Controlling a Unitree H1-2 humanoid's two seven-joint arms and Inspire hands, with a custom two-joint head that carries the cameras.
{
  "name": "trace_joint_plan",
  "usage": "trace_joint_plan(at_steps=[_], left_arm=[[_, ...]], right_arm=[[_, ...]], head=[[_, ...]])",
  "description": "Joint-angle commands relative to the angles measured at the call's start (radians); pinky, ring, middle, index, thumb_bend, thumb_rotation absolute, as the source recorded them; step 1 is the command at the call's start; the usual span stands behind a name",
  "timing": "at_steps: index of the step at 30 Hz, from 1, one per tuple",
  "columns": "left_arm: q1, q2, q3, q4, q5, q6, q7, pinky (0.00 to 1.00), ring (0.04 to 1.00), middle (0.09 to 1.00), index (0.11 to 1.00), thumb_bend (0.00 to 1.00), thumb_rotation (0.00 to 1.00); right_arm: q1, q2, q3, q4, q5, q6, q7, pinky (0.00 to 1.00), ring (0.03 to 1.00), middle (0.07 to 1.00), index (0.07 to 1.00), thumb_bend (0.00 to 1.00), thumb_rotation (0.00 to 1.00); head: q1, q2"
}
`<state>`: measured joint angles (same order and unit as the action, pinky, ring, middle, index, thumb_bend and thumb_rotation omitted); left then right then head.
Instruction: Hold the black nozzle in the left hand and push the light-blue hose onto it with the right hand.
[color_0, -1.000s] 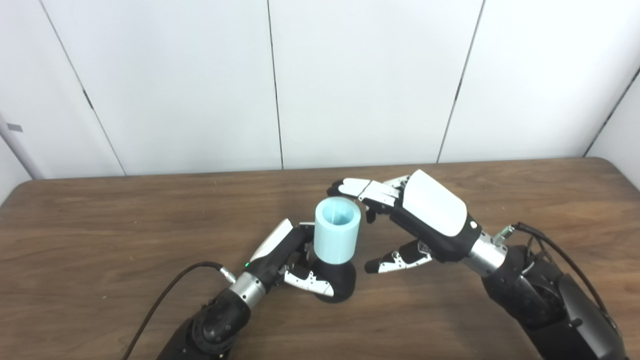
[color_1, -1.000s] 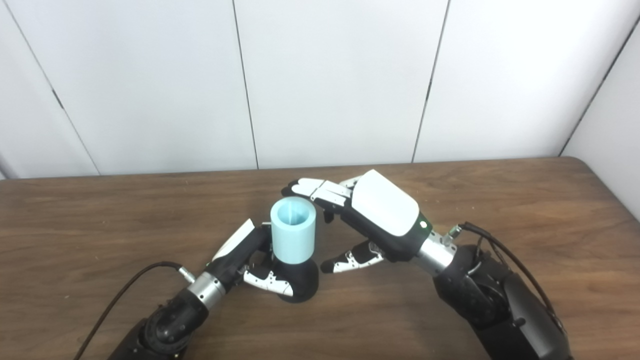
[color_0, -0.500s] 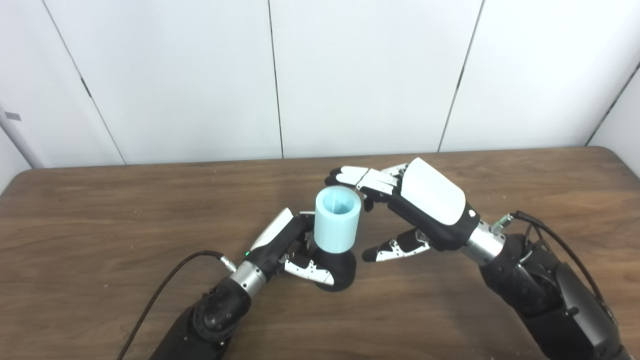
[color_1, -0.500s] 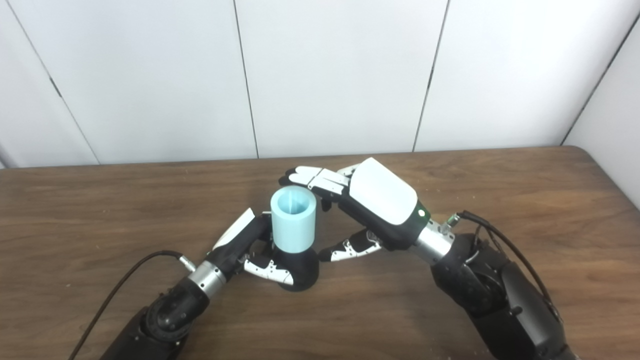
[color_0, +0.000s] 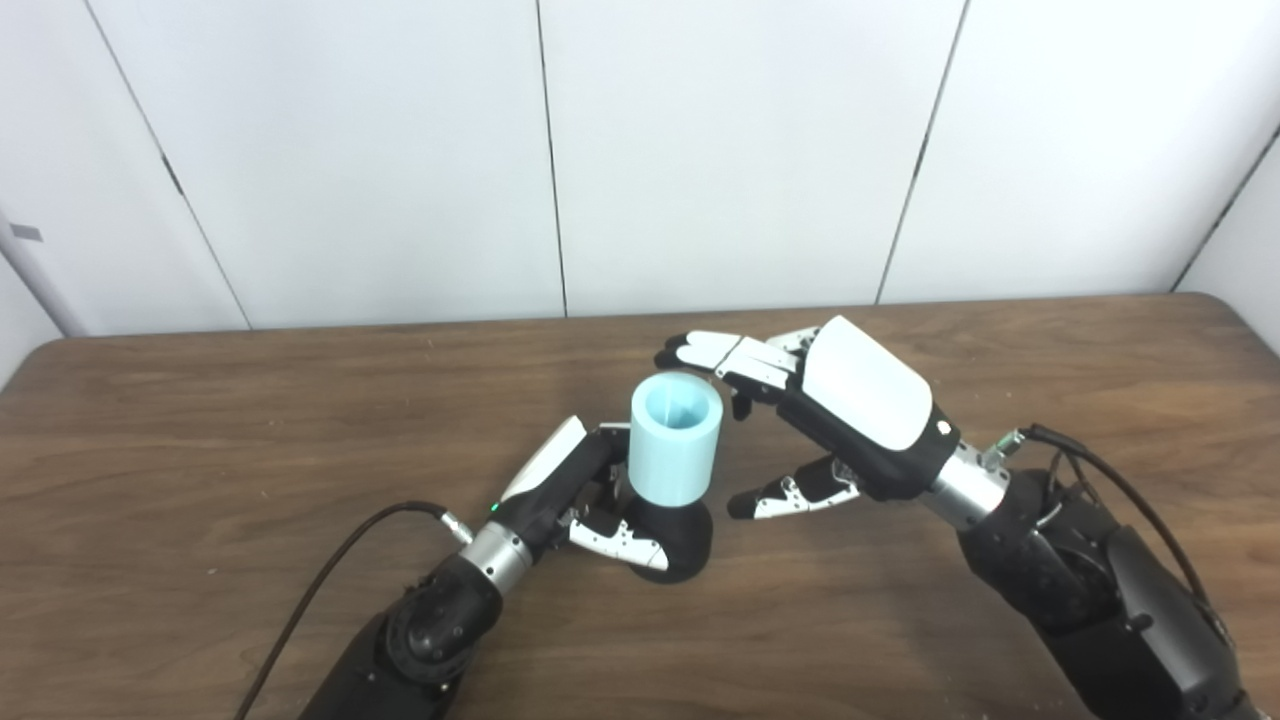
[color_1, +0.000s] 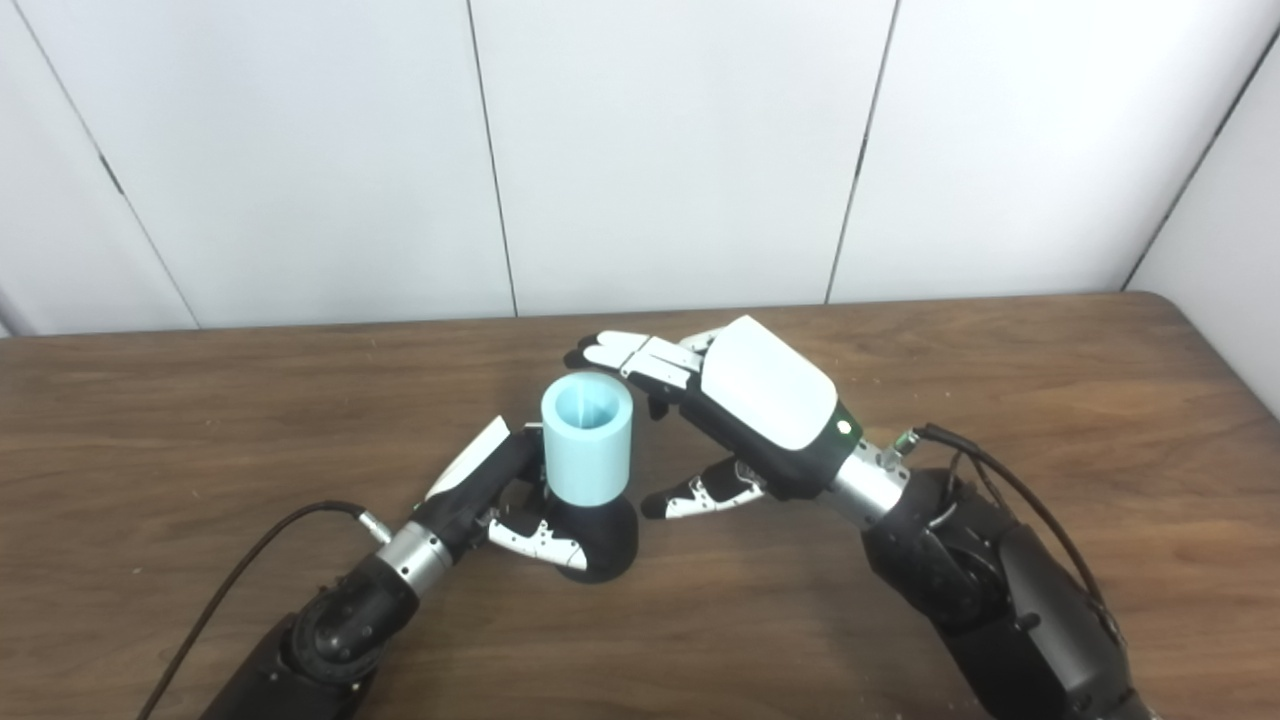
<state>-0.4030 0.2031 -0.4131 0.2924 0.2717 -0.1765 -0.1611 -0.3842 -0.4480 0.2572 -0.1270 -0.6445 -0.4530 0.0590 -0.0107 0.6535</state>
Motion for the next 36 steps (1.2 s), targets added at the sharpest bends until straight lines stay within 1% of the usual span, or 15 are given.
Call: trace_joint_plan(at_steps=[1, 8, 13, 19, 24, 36], left_arm=[[0.063, 0.031, -0.037, 0.050, 0.053, 0.077, -0.073, 0.16, 0.231, 0.326, 0.494, 0.52, 0.08], [0.064, 0.032, -0.037, 0.044, 0.056, 0.080, -0.072, 0.16, 0.234, 0.329, 0.494, 0.52, 0.08], [0.063, 0.031, -0.038, 0.044, 0.058, 0.083, -0.072, 0.16, 0.235, 0.331, 0.494, 0.52, 0.08], [0.065, 0.032, -0.037, 0.043, 0.056, 0.081, -0.073, 0.16, 0.234, 0.331, 0.494, 0.52, 0.08], [0.065, 0.033, -0.037, 0.041, 0.056, 0.083, -0.074, 0.16, 0.234, 0.331, 0.494, 0.52, 0.08], [0.063, 0.032, -0.036, 0.044, 0.056, 0.080, -0.078, 0.16, 0.235, 0.333, 0.494, 0.52, 0.08]], right_arm=[[-0.027, -0.018, -0.009, -0.019, 0.006, -0.017, -0.030, 0.42, 0.463, 0.868, 0.866, 0.47, 0.00], [-0.016, -0.009, -0.016, -0.030, 0.010, -0.015, -0.005, 0.42, 0.463, 0.870, 0.868, 0.47, 0.00], [-0.007, -0.006, -0.004, -0.036, 0.010, -0.016, 0.013, 0.42, 0.461, 0.878, 0.878, 0.47, 0.00], [-0.007, -0.019, 0.026, -0.038, 0.005, -0.016, 0.004, 0.42, 0.458, 0.879, 0.878, 0.48, 0.00], [-0.014, -0.043, 0.060, -0.035, 0.018, -0.017, -0.007, 0.41, 0.462, 0.892, 0.881, 0.48, 0.00], [-0.027, -0.077, 0.119, -0.016, 0.031, -0.017, -0.062, 0.41, 0.463, 0.899, 0.883, 0.48, 0.00]], head=[[-0.001, 0.001], [-0.001, 0.001], [0.001, 0.004], [0.001, 0.004], [0.002, 0.004], [0.002, 0.004]])
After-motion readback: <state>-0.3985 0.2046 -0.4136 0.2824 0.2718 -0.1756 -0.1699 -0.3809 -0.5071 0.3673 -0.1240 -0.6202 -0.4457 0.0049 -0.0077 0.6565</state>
